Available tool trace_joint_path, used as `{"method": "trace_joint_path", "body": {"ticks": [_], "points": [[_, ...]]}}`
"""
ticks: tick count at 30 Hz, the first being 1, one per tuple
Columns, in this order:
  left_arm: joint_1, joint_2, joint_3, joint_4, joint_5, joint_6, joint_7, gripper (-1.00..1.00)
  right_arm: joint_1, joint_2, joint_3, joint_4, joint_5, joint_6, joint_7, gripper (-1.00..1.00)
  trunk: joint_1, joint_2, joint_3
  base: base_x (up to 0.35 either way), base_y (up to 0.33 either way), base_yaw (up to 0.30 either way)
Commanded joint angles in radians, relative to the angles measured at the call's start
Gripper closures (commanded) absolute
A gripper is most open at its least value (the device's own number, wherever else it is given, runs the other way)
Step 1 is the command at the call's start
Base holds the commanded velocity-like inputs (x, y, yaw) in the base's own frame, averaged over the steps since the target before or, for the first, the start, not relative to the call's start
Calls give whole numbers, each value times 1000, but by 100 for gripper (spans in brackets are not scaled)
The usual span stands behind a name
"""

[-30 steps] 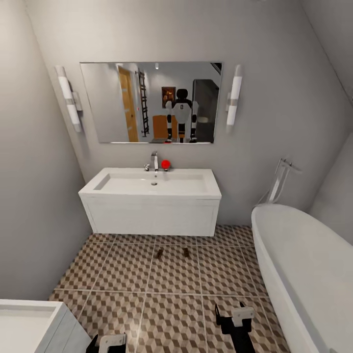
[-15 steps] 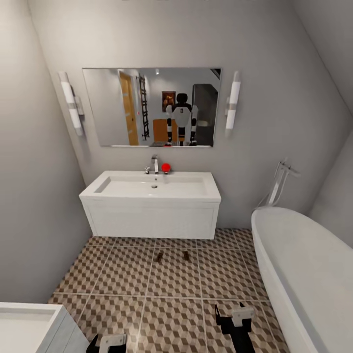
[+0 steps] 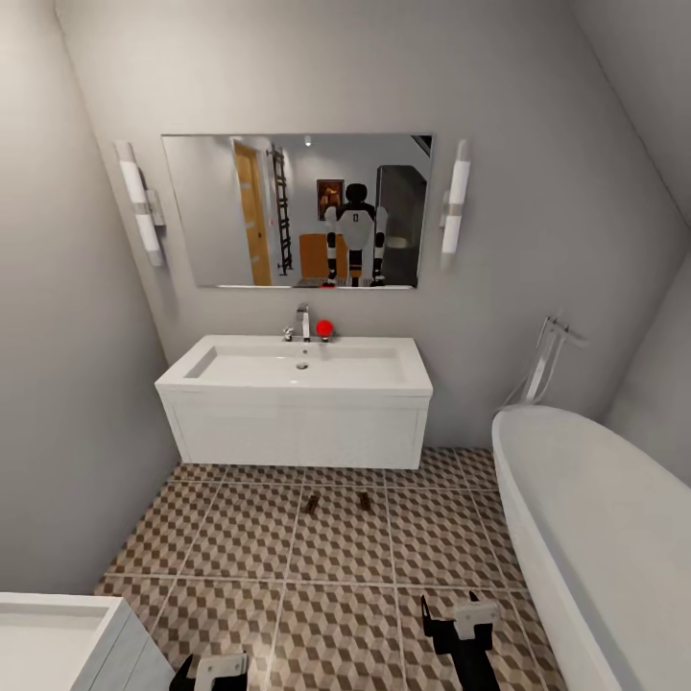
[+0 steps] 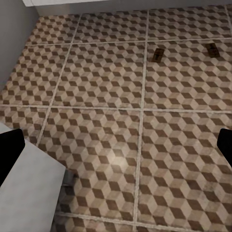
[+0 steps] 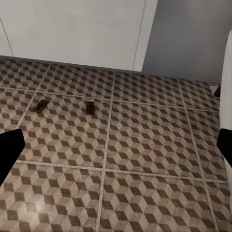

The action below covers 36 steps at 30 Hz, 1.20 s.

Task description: Take the four mousetraps from the cabinet in the bathroom and place them on the bathroom floor. Make sure all four end up on the same floor surface, and ensure that at least two of them are either under or directly next to the same bathroom sink.

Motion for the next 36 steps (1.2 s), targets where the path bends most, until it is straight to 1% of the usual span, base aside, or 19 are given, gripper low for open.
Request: {"method": "trace_joint_path", "body": {"ticks": [1,12,15,21,36], "points": [[-2,-1,-9,4,10,-6,0,-100,-1,0,5,1,6,-1,-10,-100,1,-2,-2,0,0,0],[-1,-3,-9,6,10,-4,1,-100,-1,1,5,1,6,0,-10,-100,1,-2,-2,0,0,0],[-1,-3,-9,6,10,-4,1,-100,-1,1,5,1,6,0,-10,-100,1,-2,-2,-109,0,0],[4,-3,-9,6,10,-4,1,-100,-1,1,5,1,6,0,-10,-100,1,-2,-2,-275,0,0],[6,-3,-9,6,10,-4,1,-100,-1,1,4,1,6,-1,-10,-100,1,-2,-2,-334,0,0]]}}
